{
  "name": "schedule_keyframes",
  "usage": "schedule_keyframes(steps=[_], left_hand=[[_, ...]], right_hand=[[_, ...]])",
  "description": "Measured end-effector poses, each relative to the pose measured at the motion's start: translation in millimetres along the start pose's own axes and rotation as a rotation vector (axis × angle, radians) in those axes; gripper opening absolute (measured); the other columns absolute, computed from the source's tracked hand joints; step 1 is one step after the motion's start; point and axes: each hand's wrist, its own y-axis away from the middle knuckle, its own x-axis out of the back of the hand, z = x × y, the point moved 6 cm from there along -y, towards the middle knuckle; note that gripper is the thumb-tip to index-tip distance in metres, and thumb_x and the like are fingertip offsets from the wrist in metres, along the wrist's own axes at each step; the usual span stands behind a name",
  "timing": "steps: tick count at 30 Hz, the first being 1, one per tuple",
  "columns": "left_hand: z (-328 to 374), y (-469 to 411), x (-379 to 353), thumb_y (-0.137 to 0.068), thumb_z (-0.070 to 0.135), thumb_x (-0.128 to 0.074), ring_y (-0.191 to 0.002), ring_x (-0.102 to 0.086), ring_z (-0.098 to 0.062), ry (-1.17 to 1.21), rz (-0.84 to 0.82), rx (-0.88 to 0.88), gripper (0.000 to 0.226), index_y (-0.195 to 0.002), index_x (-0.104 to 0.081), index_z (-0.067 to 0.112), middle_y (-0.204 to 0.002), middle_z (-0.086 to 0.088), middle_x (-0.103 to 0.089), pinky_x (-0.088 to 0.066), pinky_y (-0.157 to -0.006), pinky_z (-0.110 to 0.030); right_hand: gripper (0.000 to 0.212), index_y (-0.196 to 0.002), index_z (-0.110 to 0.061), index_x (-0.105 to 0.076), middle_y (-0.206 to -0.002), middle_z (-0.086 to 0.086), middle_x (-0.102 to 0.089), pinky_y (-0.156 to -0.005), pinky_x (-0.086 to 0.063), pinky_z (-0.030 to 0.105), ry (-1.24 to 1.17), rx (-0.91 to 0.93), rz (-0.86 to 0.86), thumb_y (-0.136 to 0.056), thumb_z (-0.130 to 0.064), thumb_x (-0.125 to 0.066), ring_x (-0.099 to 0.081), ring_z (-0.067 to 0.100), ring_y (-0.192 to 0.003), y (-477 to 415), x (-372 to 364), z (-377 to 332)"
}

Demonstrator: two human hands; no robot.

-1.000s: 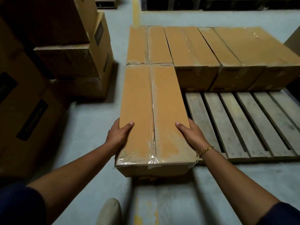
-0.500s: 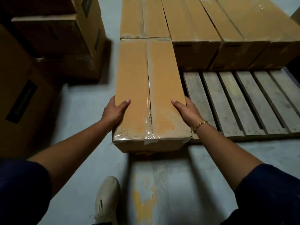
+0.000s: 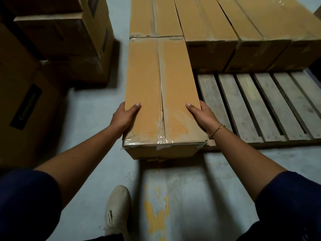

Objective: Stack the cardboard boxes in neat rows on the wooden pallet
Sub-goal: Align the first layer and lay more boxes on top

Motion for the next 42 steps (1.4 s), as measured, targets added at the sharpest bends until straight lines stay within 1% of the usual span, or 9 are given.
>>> schedule_keyframes(steps=[6, 18, 25, 29, 32, 34, 38, 40, 42], left_hand=[[-1.5, -1.3, -1.6, -0.097, 0.063, -0.054, -0.121, -0.062, -0.031, 0.008, 0.015, -0.014, 0.067, -0.150, -0.042, 0.023, -0.141, -0.005, -0.060, -0.051, -0.104, -0.052], [0.5, -8.4, -2.4, -0.098, 0.061, -0.056, -0.122, -0.061, -0.031, 0.003, 0.028, -0.038, 0.067, -0.150, -0.045, 0.021, -0.141, -0.006, -0.061, -0.051, -0.105, -0.052], [3.2, -6.9, -1.5, -0.096, 0.064, -0.057, -0.122, -0.062, -0.030, 0.021, -0.009, -0.026, 0.069, -0.150, -0.045, 0.022, -0.140, -0.005, -0.061, -0.050, -0.105, -0.053], [-2.2, -4.3, -5.9, -0.093, 0.076, -0.045, -0.129, -0.058, -0.025, 0.203, -0.122, 0.090, 0.077, -0.151, -0.046, 0.026, -0.143, 0.005, -0.059, -0.042, -0.111, -0.047], [-32.3, -6.8, -10.7, -0.074, 0.097, -0.040, -0.125, -0.063, -0.029, 0.377, -0.196, 0.203, 0.089, -0.137, -0.063, 0.038, -0.131, 0.002, -0.070, -0.038, -0.113, -0.057], [-55.8, 0.3, -16.6, -0.077, 0.096, -0.037, -0.119, -0.067, -0.034, 0.449, -0.224, 0.270, 0.087, -0.126, -0.071, 0.033, -0.121, -0.006, -0.075, -0.042, -0.112, -0.057], [-91.7, 12.6, -35.6, -0.088, 0.088, -0.035, -0.114, -0.068, -0.028, 0.491, -0.226, 0.345, 0.075, -0.120, -0.073, 0.031, -0.115, -0.002, -0.077, -0.046, -0.106, -0.047], [-102.2, 14.5, -44.6, -0.091, 0.083, -0.038, -0.114, -0.069, -0.026, 0.542, -0.209, 0.370, 0.071, -0.123, -0.073, 0.030, -0.112, 0.000, -0.078, -0.045, -0.110, -0.050], [-101.0, 15.4, -47.2, -0.104, 0.065, -0.034, -0.096, -0.075, -0.016, 0.614, -0.194, 0.345, 0.061, -0.126, -0.070, 0.020, -0.098, 0.002, -0.080, -0.055, -0.096, -0.037]], right_hand=[[0.088, -0.157, -0.025, -0.035, -0.159, -0.001, -0.042, -0.119, -0.034, 0.044, 0.022, 0.015, 0.026, -0.086, -0.074, -0.056, -0.040, 0.025, -0.145, -2.1, -0.2, 0.9], [0.107, -0.154, -0.028, -0.040, -0.156, -0.003, -0.047, -0.117, -0.037, 0.049, 0.011, -0.005, 0.028, -0.067, -0.088, -0.053, -0.045, 0.024, -0.142, -2.7, 1.1, -4.9], [0.089, -0.156, -0.023, -0.038, -0.158, 0.000, -0.043, -0.118, -0.034, 0.043, 0.018, 0.016, 0.022, -0.085, -0.073, -0.057, -0.041, 0.024, -0.144, -0.6, 1.1, -11.7], [0.070, -0.153, -0.019, -0.041, -0.152, 0.000, -0.048, -0.106, -0.035, 0.031, 0.004, 0.034, -0.008, -0.097, -0.058, -0.057, -0.045, 0.022, -0.140, 5.1, 0.6, -14.8], [0.070, -0.150, -0.021, -0.046, -0.148, 0.002, -0.053, -0.110, -0.039, 0.038, -0.030, -0.014, -0.040, -0.095, -0.064, -0.054, -0.049, 0.025, -0.136, 10.6, 1.2, -10.7], [0.077, -0.149, -0.021, -0.048, -0.149, 0.005, -0.053, -0.115, -0.037, 0.045, -0.151, -0.087, -0.087, -0.092, -0.073, -0.047, -0.048, 0.027, -0.138, 15.7, 0.3, -8.1], [0.053, -0.108, -0.021, -0.065, -0.090, 0.003, -0.078, -0.068, -0.059, 0.033, -0.437, -0.197, -0.127, -0.105, -0.059, -0.029, -0.075, 0.018, -0.082, 31.6, -3.2, 2.0], [0.043, -0.098, -0.020, -0.062, -0.078, 0.003, -0.074, -0.052, -0.057, 0.024, -0.467, -0.237, -0.116, -0.109, -0.046, -0.030, -0.072, 0.011, -0.063, 39.5, -11.8, 7.3], [0.036, -0.087, -0.016, -0.056, -0.073, 0.007, -0.064, -0.040, -0.050, 0.019, -0.405, -0.289, -0.020, -0.110, -0.033, -0.033, -0.066, 0.012, -0.052, 45.2, -19.9, 20.2]])
